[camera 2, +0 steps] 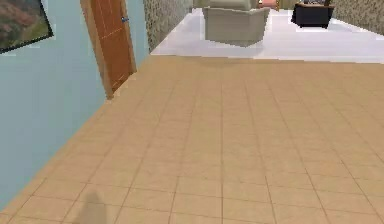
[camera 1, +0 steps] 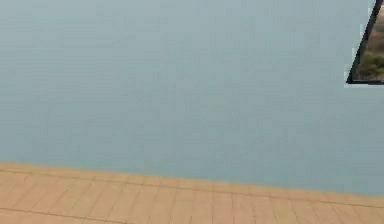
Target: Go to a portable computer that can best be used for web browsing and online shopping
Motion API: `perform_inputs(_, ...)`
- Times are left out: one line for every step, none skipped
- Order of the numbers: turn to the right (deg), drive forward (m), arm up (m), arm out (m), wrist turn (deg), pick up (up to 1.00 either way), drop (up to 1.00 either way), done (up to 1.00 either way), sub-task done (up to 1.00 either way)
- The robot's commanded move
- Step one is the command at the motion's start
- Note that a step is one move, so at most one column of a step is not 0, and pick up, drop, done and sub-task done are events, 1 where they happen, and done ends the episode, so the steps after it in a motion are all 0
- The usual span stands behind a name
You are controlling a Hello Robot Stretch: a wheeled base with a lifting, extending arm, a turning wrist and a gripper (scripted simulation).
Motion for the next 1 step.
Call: perform_inputs(-36.0, 0.00, 0.00, 0.00, 0.0, 0.00, 0.00, 0.00, 0.00)
